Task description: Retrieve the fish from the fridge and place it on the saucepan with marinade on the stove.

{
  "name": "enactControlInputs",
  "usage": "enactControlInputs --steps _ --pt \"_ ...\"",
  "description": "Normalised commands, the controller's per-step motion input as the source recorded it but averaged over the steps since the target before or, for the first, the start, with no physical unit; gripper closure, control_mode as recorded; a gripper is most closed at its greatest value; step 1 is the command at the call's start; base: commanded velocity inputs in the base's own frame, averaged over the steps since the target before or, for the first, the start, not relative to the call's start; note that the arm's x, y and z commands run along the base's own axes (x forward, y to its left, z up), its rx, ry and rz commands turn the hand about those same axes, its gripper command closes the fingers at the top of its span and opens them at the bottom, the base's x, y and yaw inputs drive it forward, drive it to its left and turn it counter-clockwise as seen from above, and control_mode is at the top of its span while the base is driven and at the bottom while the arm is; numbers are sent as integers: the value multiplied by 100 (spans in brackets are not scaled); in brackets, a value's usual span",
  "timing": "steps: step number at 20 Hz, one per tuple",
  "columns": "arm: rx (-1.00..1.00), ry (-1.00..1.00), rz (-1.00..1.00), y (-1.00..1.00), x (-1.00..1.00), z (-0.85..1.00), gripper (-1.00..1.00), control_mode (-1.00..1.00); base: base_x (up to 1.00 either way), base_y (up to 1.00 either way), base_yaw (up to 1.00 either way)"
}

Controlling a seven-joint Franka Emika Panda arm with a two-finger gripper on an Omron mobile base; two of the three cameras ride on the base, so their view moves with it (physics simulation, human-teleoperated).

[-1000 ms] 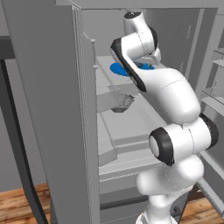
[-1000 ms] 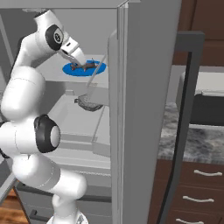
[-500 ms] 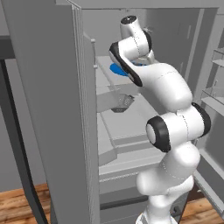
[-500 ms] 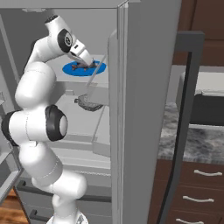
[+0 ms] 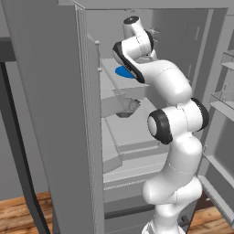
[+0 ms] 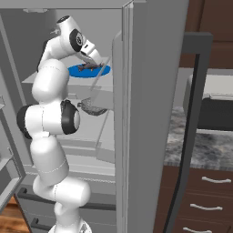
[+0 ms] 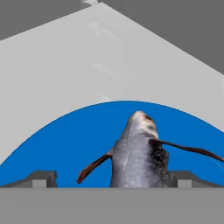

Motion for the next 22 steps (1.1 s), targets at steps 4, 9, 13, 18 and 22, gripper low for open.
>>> enactControlInputs --steps 4,9,13,18,22 --pt "0 2 0 0 13 -10 -100 -100 0 0 0" --pt "0 1 0 -3 -9 -47 -100 -100 0 0 0" --pt "1 1 0 -12 -12 -70 -100 -100 0 0 0" --pt "12 -1 0 -1 -9 -53 100 -100 0 0 0" --pt "13 -4 0 0 -7 -46 100 -100 0 0 0"
